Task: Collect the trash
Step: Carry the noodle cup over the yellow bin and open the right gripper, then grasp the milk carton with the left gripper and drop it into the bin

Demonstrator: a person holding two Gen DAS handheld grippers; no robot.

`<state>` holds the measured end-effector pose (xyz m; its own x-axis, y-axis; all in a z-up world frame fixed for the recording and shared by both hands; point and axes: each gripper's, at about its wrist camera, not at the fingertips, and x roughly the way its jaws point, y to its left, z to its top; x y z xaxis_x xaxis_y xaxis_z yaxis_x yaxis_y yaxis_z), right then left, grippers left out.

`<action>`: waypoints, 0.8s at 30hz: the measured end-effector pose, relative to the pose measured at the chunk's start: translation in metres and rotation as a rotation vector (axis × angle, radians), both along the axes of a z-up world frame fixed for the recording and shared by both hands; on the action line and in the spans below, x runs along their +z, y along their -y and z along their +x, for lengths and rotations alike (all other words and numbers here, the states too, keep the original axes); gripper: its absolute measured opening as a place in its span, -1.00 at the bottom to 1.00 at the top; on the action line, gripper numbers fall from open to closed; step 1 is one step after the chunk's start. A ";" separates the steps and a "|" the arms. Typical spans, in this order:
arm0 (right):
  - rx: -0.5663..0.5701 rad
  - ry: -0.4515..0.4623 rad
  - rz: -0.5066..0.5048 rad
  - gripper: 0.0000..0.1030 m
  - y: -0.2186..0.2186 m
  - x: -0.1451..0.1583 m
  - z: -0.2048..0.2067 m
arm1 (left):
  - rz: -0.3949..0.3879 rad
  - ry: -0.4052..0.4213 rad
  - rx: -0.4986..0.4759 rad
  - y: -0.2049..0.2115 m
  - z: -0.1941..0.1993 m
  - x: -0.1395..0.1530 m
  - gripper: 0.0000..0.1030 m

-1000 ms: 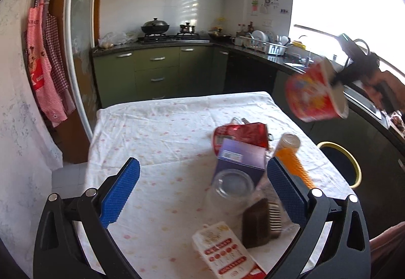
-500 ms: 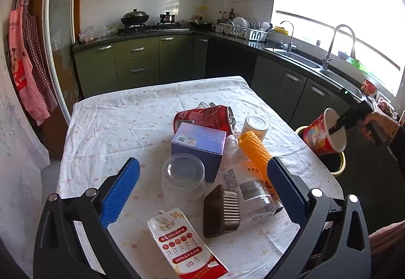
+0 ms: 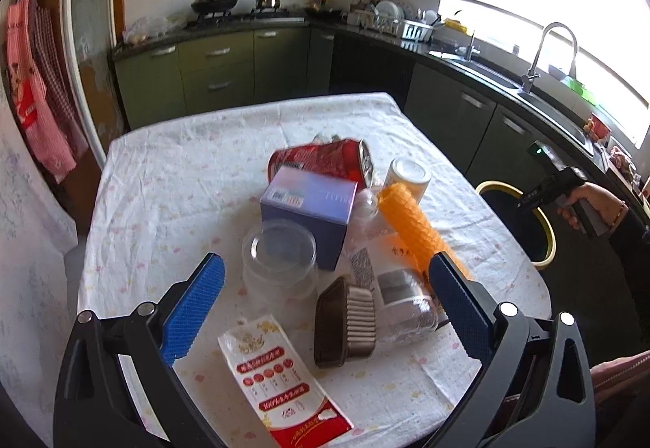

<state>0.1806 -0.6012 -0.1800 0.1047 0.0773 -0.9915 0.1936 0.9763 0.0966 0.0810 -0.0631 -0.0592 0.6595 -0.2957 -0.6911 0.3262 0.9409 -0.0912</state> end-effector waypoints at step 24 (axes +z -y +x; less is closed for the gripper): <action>0.223 0.187 0.048 0.01 -0.082 0.056 -0.031 | 0.146 -0.412 0.174 -0.025 -0.005 -0.107 0.36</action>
<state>0.1492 -0.5196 -0.1245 0.2604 0.1659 -0.9511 -0.0512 0.9861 0.1579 0.0764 -0.0377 -0.1658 0.3527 -0.0857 -0.9318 0.1271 0.9910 -0.0430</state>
